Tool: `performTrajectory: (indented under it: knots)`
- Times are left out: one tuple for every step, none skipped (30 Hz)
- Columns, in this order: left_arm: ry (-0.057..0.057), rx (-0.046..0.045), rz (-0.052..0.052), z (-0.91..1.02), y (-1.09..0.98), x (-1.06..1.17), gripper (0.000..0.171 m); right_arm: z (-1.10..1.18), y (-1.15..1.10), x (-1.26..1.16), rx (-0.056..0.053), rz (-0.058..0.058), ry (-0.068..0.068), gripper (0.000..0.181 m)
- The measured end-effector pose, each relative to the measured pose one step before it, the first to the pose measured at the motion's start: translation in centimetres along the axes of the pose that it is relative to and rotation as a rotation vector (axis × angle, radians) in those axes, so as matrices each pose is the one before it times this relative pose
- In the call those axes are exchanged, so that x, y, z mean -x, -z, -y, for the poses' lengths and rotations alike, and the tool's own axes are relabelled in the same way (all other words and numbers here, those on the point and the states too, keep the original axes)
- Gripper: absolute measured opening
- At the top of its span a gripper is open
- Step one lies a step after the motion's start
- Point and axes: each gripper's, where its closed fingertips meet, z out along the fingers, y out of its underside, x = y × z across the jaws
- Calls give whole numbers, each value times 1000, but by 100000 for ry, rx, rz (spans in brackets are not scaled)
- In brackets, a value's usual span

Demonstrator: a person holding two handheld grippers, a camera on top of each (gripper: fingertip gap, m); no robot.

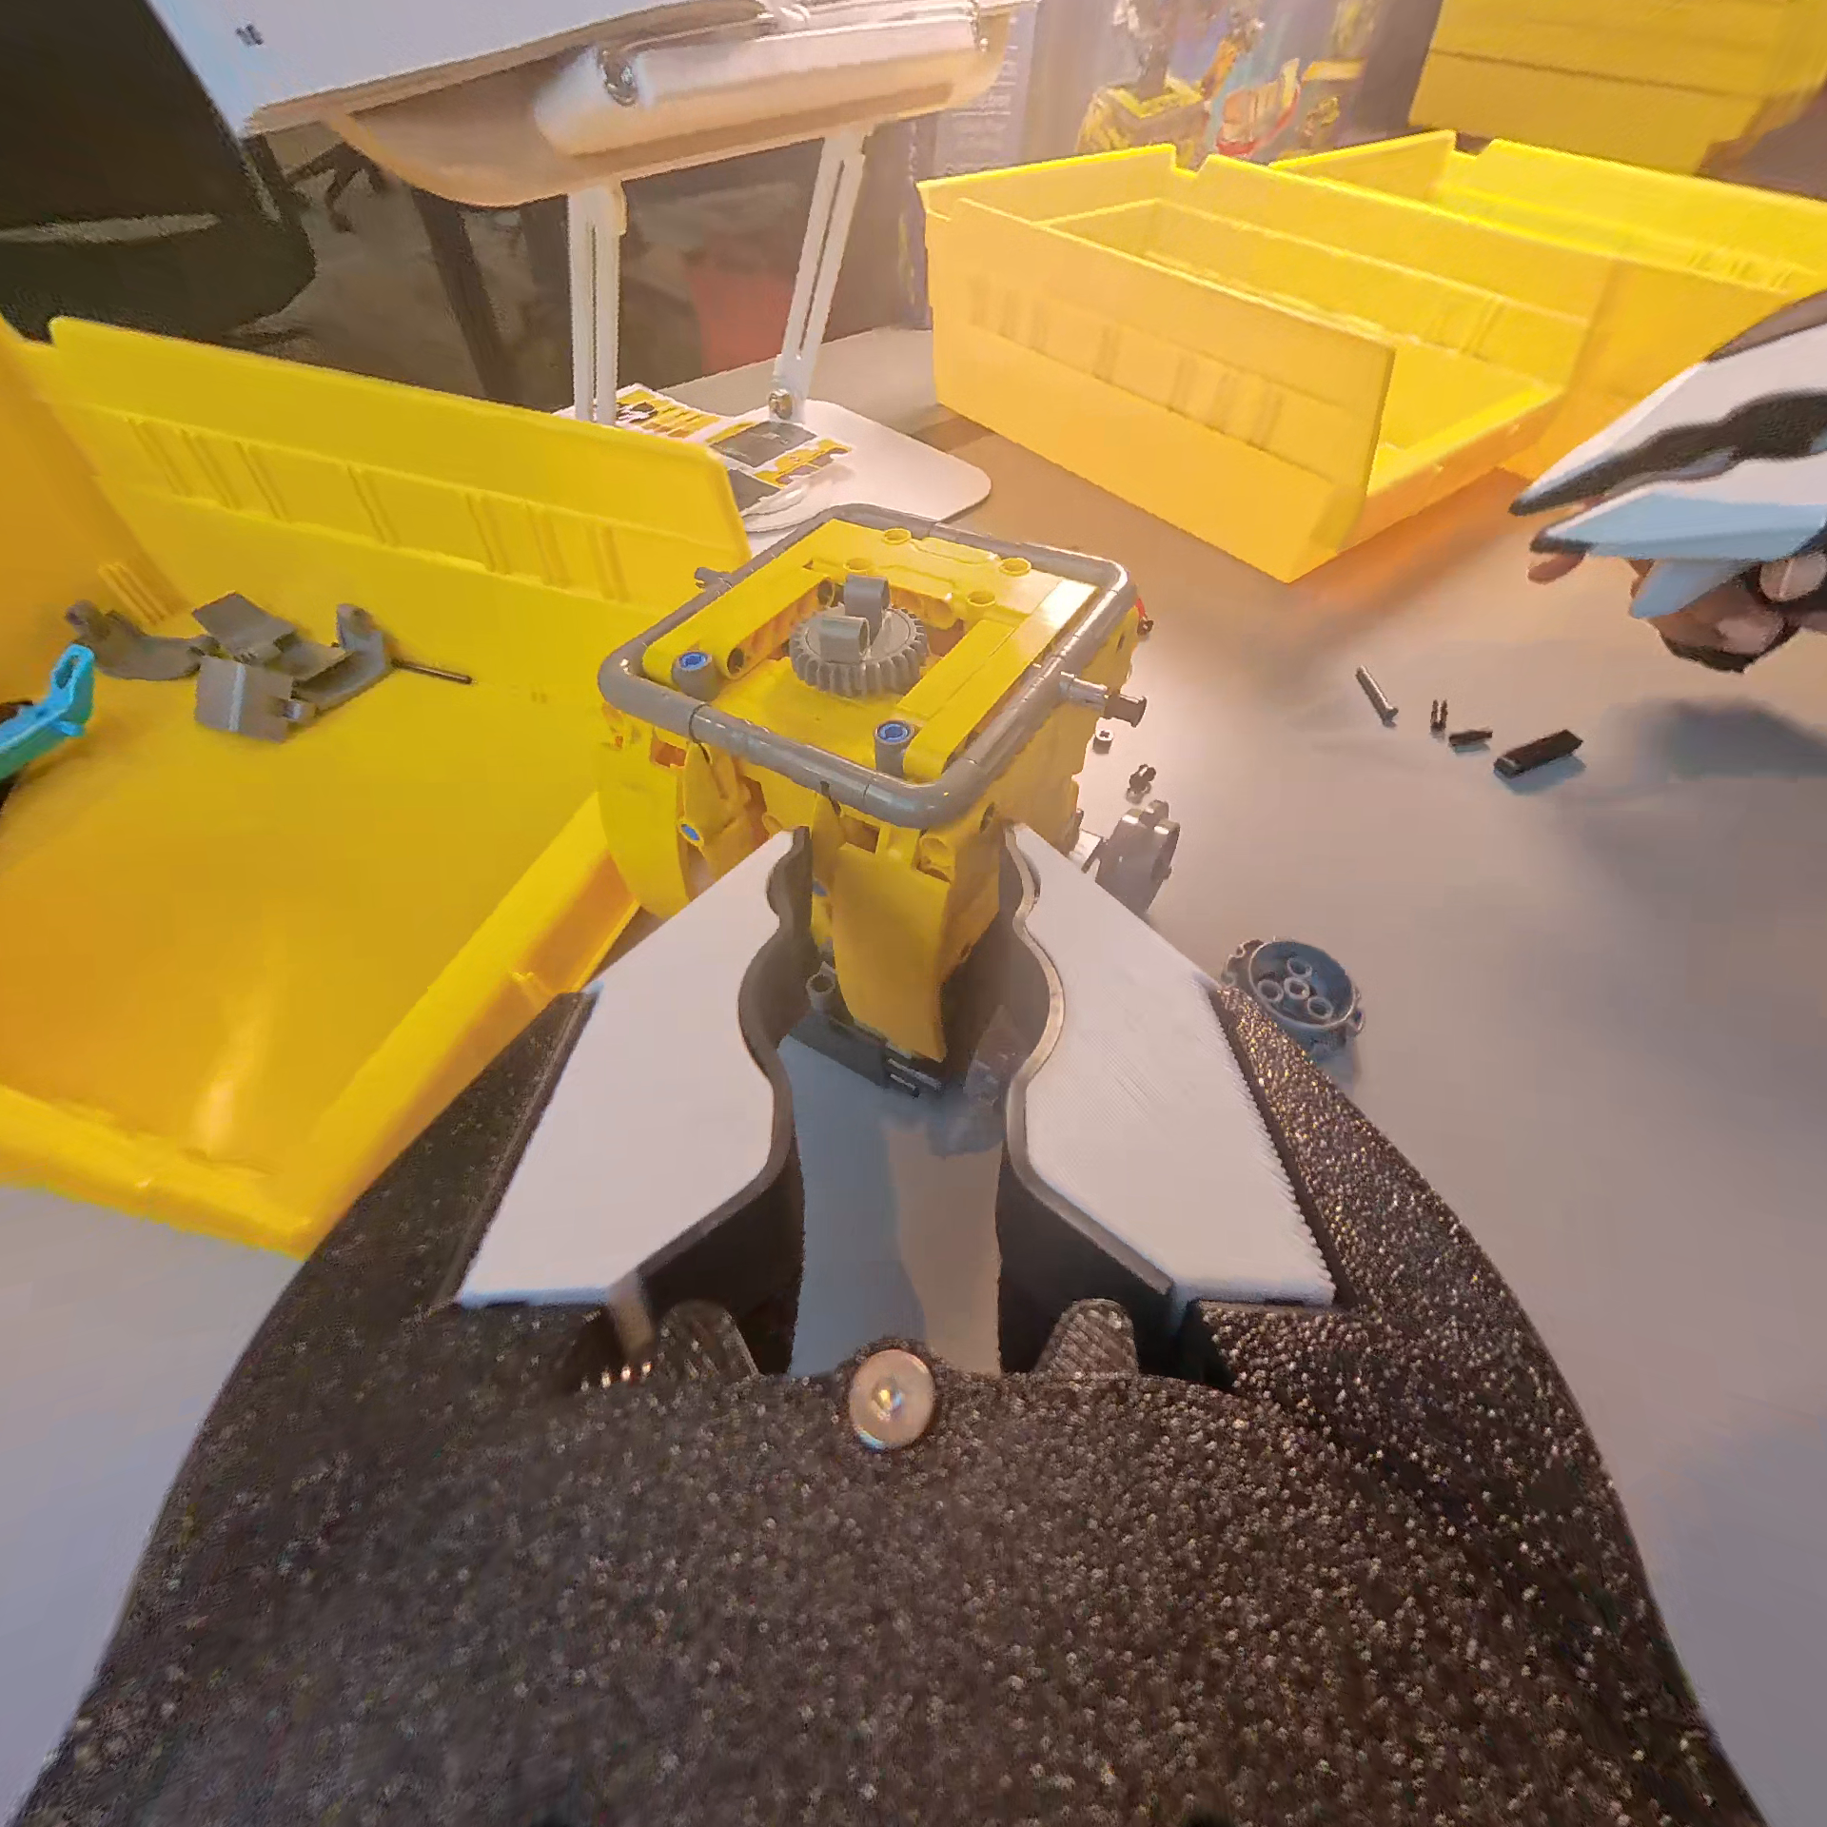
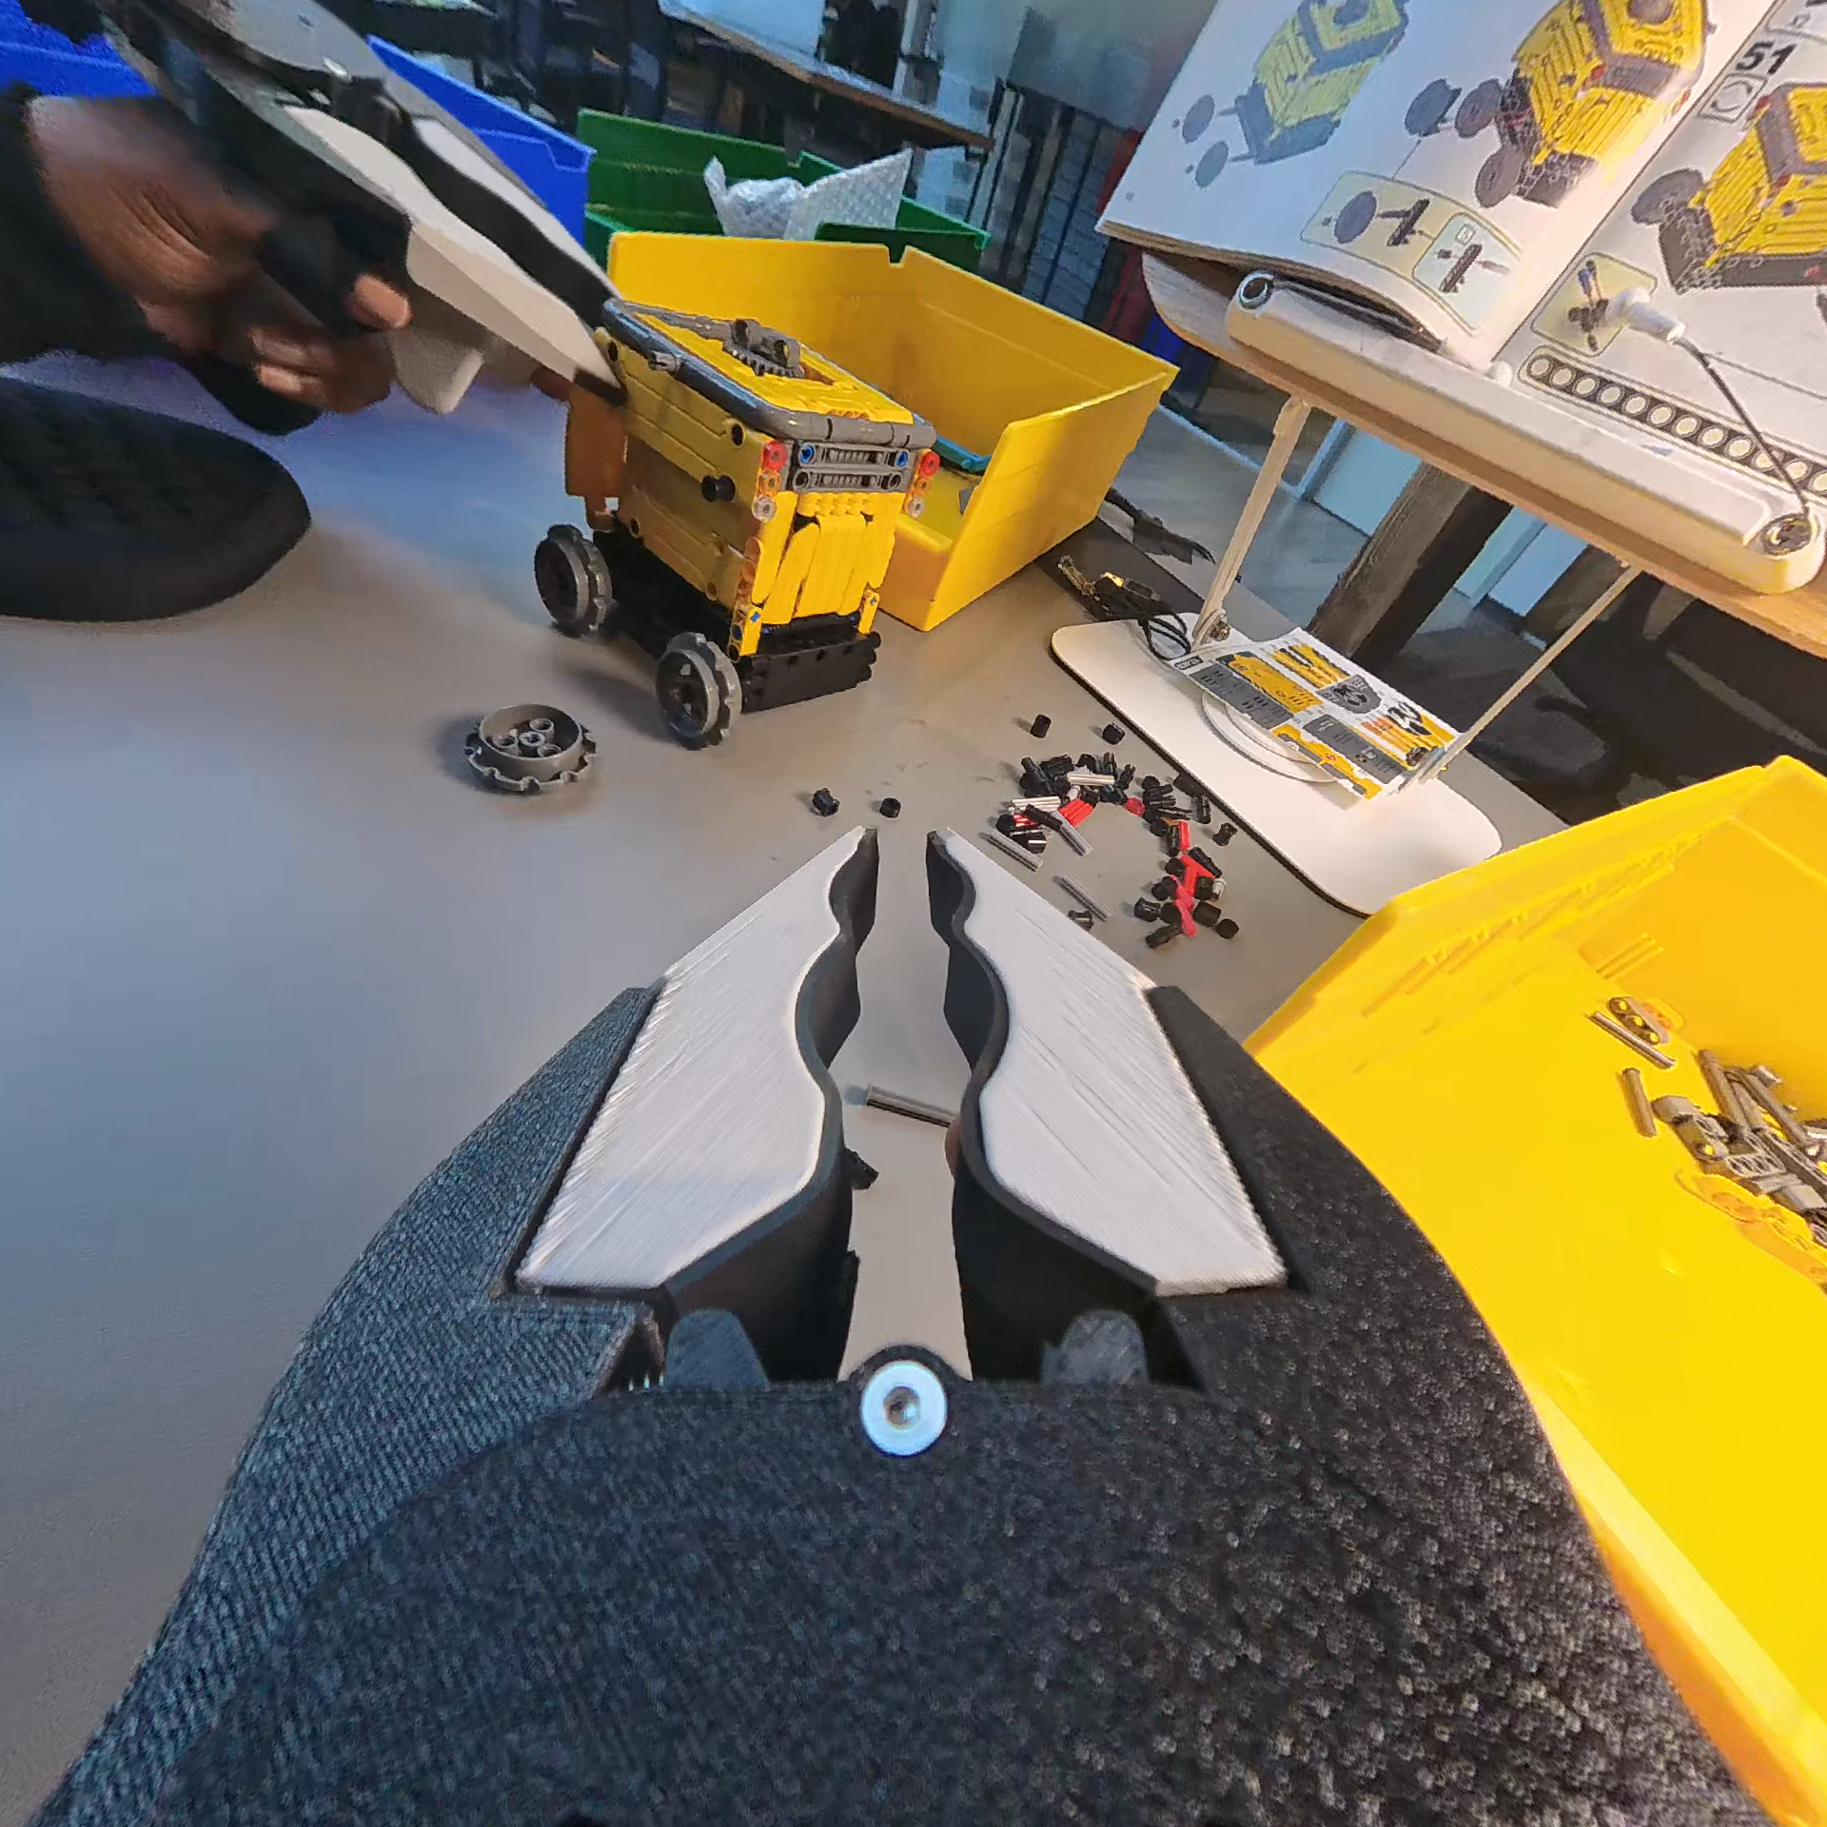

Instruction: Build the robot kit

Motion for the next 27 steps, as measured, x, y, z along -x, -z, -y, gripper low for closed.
performTrajectory:
  knots:
    - [-2276,338,-914,-59,18,-99,34,-65,-35,18,221,51,152,10]
    - [-1109,-179,-872,-35,35,-76,34,-62,-42,5,143,76,-29,10]
    - [-77,-431,-784,-29,40,-32,34,-75,-39,14,196,195,-191,10]
    - [378,-408,-976,-39,63,-34,33,-89,-49,-4,132,107,-318,10]
    - [79,-243,-1240,-37,98,-43,33,-108,-58,-9,184,154,-389,10]
    - [-381,-72,-1191,-29,109,-64,32,-91,-59,15,236,273,-446,10]
    - [-619,47,-931,-41,104,-30,32,-60,-42,14,131,276,-354,10]
    - [-568,97,-1023,-40,83,-30,32,-21,-30,32,-34,174,-159,10]
    - [-543,109,-1293,-32,86,-39,32,3,-26,38,35,231,-96,10]
    - [-548,51,-1391,-35,86,-35,31,21,-8,50,75,201,28,11]
    - [-452,-31,-1639,-30,96,-61,31,87,15,46,-145,-19,382,11]
    - [-187,-174,-1780,-29,85,-60,30,138,34,29,-462,-220,624,11]
    - [-162,-330,-1883,-28,74,-68,30,162,33,6,-551,-241,420,11]
    - [-38,-387,-1983,-13,57,-54,30,133,32,-7,-598,-172,-11,11]
    - [92,-327,-2075,-10,37,-45,29,110,17,-11,-612,59,-440,11]
    - [-16,-191,-2070,-5,44,-22,29,84,2,9,-607,268,-781,11]
    - [102,-96,-2201,5,24,-12,29,76,3,-25,-696,187,-975,11]
    - [182,-67,-2223,1,8,0,29,44,-14,-27,-596,252,-1039,11]
    - [107,-86,-2121,5,9,10,29,-7,-22,-21,-261,383,-985,11]
    - [240,-118,-2020,-2,-14,15,29,-55,-34,-47,-65,176,-811,11]
    - [207,-223,-2020,8,-3,0,29,-25,-21,-74,-202,-34,-605,11]
    - [244,-360,-1791,13,2,12,29,-47,-25,-60,-194,70,-679,11]
    - [334,-484,-1522,8,-2,17,29,-60,-30,-53,-21,200,-846,11]
    - [262,-572,-1369,4,7,12,29,-60,-26,-39,-75,195,-743,11]
    - [262,-580,-1315,6,10,19,29,-30,-16,-46,-132,130,-557,11]
    - [189,-550,-1154,-2,21,19,29,-3,-3,-25,-149,110,-375,11]
    - [72,-522,-906,1,30,46,29,19,11,-42,-270,12,-342,11]
